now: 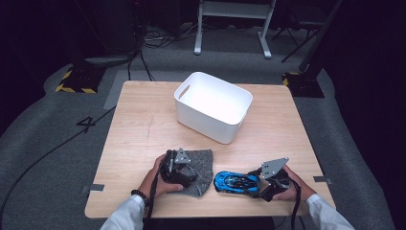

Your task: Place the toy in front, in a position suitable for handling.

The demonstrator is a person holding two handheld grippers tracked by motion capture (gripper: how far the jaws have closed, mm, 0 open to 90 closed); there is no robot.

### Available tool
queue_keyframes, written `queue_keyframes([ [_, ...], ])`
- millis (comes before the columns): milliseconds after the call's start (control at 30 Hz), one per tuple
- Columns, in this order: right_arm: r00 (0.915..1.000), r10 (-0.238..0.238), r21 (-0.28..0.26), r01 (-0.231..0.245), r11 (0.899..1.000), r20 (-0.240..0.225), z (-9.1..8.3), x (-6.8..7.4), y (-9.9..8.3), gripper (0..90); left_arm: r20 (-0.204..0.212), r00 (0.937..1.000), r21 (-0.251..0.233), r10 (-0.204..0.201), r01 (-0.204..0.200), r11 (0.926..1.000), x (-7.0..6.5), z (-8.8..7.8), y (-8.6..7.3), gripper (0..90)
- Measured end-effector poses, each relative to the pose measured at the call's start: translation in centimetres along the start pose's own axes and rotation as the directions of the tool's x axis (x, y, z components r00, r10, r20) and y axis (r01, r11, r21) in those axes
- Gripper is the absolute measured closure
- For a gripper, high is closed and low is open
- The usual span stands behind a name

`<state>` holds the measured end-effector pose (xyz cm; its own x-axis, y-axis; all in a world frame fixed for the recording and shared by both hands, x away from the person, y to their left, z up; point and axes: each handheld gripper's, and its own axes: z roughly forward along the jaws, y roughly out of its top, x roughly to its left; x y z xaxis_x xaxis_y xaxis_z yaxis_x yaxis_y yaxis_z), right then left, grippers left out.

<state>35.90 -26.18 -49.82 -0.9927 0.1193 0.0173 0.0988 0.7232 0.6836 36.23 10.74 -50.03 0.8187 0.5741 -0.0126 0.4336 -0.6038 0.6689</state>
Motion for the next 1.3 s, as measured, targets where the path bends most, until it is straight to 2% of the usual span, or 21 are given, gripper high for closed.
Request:
queue_keyframes([
  [67,0.9998,0.008,0.005,-0.008,1.0,0.016,-0.1,0.1,-0.1,23.1,-0.003,1.0,-0.006,0.001,-0.001,1.0,-0.1,0.0,-0.1,15.8],
  [167,0.9976,0.026,-0.019,-0.025,0.999,0.064,-0.1,0.5,-0.6,20.6,-0.008,1.0,-0.014,-0.003,0.003,0.9999,-0.1,0.0,-0.2,15.8],
  [233,0.9943,0.054,-0.026,-0.051,0.998,0.092,-0.2,0.6,-1.0,15.1,-0.012,0.9999,-0.016,-0.007,0.007,0.9998,-0.2,0.0,-0.3,15.8],
  [367,0.9904,0.08,-0.041,-0.076,0.996,0.113,-0.6,0.6,-1.5,15.7,-0.016,0.9998,-0.017,-0.013,0.012,0.9998,-0.3,0.0,-0.3,15.7],
  [400,0.9901,0.082,-0.05,-0.076,0.996,0.114,-0.6,0.7,-1.6,19.7,-0.018,0.9998,-0.017,-0.012,0.012,0.9998,-0.3,0.0,-0.3,15.7],
  [533,0.9922,0.066,-0.056,-0.06,0.997,0.106,-0.6,0.7,-1.6,20.0,-0.016,0.9998,-0.021,-0.011,0.011,0.9997,-0.3,0.0,-0.4,15.8],
  [667,0.9933,0.059,-0.046,-0.055,0.997,0.099,-0.5,0.5,-1.4,18.2,-0.01,0.9999,-0.032,-0.013,0.013,0.9994,-0.2,0.0,-0.5,15.7],
  [733,0.9917,0.061,-0.033,-0.057,0.998,0.113,-0.3,0.5,-1.2,14.8,-0.007,0.9999,-0.033,-0.014,0.013,0.9994,-0.2,0.1,-0.5,15.7],
  [867,0.9924,0.046,-0.023,-0.044,0.999,0.114,-0.2,0.4,-0.8,14.9,-0.005,0.9999,-0.026,-0.012,0.012,0.9996,-0.2,0.1,-0.4,15.8],
  [1033,0.9923,0.055,-0.023,-0.052,0.998,0.111,0.1,0.5,-0.5,15.6,-0.01,0.9999,-0.006,-0.012,0.012,0.9999,-0.2,0.0,-0.2,17.2],
  [1167,0.9934,0.056,-0.025,-0.054,0.998,0.1,0.3,0.4,-0.4,17.5,-0.008,0.9999,-0.001,-0.008,0.008,1.0,-0.2,-0.2,-0.1,24.4],
  [1300,0.9932,0.049,-0.022,-0.047,0.999,0.106,0.2,0.6,-0.2,19.4,-0.018,0.9997,-0.007,-0.019,0.019,0.9998,0.1,-0.4,-0.1,39.2],
])
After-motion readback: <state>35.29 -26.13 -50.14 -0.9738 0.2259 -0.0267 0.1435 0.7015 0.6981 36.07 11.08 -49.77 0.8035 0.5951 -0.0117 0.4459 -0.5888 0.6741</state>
